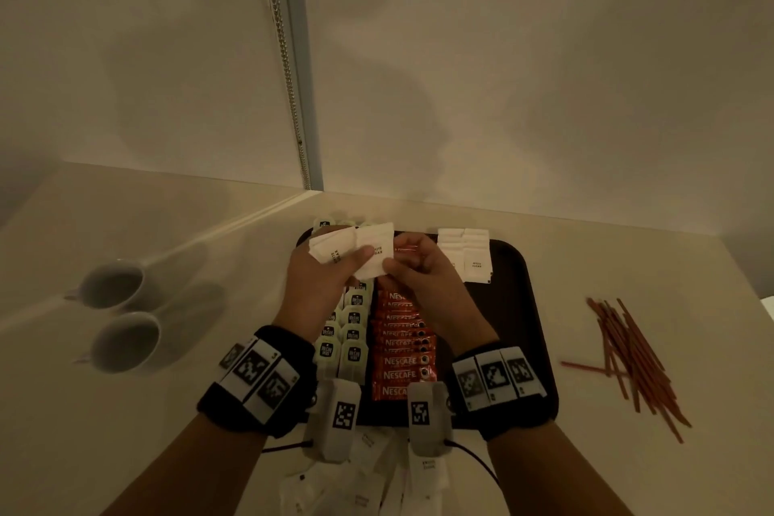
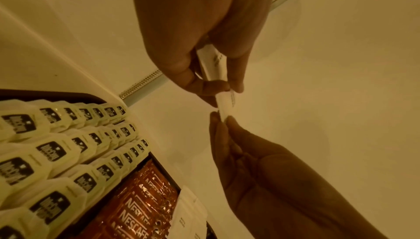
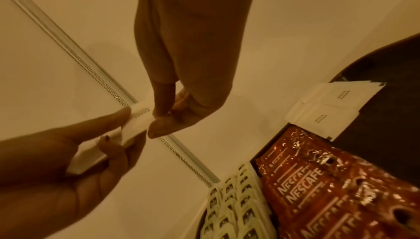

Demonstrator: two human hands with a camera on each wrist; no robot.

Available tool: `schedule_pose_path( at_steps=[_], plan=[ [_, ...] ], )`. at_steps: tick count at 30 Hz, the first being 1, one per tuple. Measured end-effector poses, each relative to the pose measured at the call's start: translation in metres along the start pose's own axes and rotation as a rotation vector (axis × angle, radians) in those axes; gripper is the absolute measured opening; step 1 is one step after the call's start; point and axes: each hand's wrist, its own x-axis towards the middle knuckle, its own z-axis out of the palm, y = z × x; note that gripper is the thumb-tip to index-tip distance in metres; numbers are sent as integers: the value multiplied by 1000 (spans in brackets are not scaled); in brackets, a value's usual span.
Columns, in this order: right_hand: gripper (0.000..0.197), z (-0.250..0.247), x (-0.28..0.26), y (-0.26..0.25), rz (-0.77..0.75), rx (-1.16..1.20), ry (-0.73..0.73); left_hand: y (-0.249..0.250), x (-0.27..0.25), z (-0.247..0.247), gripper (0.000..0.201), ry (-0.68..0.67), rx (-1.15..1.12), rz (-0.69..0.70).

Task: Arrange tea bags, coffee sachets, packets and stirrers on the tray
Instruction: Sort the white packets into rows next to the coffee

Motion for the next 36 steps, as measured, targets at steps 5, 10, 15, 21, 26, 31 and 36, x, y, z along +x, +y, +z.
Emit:
schedule_pose_path(
  at_steps=[5, 10, 15, 21, 26, 31, 36],
  plan=[
    [19, -5, -4, 6, -4, -102, 52, 1, 2, 2, 25, -20, 112, 56],
    [9, -40, -1, 14, 25, -84, 152, -4, 0, 0, 25, -37, -119, -201],
    [15, -107, 21, 31, 48, -338, 566, -4, -2, -9, 26, -29, -409, -374],
    [19, -142, 43, 55, 183, -638, 675, -5, -1, -11, 34, -39, -477, -424],
    [18, -136, 52, 62, 184, -657, 690, -3, 2, -11, 34, -38, -489, -415],
    [22, -129, 56, 64, 149, -696, 766, -3, 3, -13, 40, -82, -530, -433],
    [17, -126, 57, 64, 137, -819, 774, -3, 2, -14, 33, -168, -628, -539]
  ],
)
